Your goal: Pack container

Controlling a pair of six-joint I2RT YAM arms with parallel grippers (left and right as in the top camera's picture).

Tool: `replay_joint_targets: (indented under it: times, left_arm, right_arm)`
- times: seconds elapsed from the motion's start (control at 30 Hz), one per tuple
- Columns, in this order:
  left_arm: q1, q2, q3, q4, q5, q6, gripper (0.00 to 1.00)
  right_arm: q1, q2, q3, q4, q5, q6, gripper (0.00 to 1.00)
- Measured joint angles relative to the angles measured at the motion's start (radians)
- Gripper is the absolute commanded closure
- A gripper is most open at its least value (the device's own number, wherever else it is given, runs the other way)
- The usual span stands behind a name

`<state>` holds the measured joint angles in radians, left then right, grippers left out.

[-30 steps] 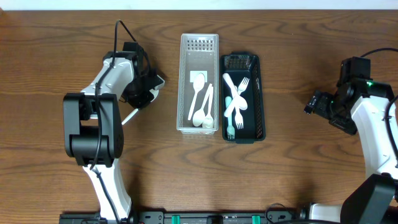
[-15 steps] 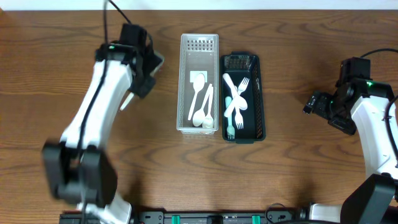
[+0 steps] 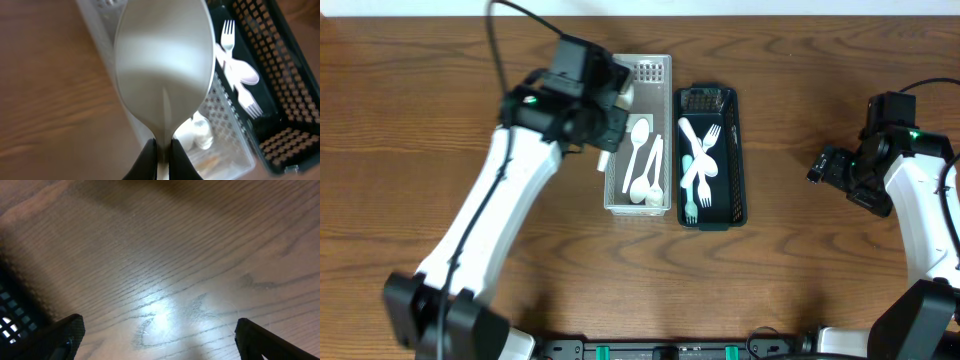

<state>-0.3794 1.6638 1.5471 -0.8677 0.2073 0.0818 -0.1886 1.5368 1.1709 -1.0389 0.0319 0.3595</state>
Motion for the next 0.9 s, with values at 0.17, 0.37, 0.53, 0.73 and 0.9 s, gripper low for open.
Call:
replay_joint_targets:
  times: [0.17, 0.37, 0.53, 0.73, 0.9]
  left_arm:
    - [-0.039, 0.119, -0.002, 0.039, 0.007, -0.106, 0.83]
    - [-0.048, 0.186, -0.005, 0.039, 0.018, -0.155, 0.53]
    - [-0.032, 0.154, 0.021, -0.026, 0.032, -0.164, 0.44]
    - [0.013, -0.027, 0.09, -0.044, 0.033, -0.167, 0.41]
    - [0.06, -0.24, 0.109, -0.111, -0.04, -0.151, 0.39]
  right_arm:
    - [0.0, 0.0, 0.0, 0.0, -0.012, 0.0, 0.01]
    - [0.0, 0.0, 0.0, 0.0, -0.015, 0.0, 0.01]
    - [0.0, 0.0, 0.0, 0.004, -0.017, -0.006, 0.01]
    - [0.0, -0.003, 0.0, 0.035, -0.018, -0.078, 0.01]
    - [0.018, -0.107, 0.012, 0.067, -0.077, -0.181, 0.01]
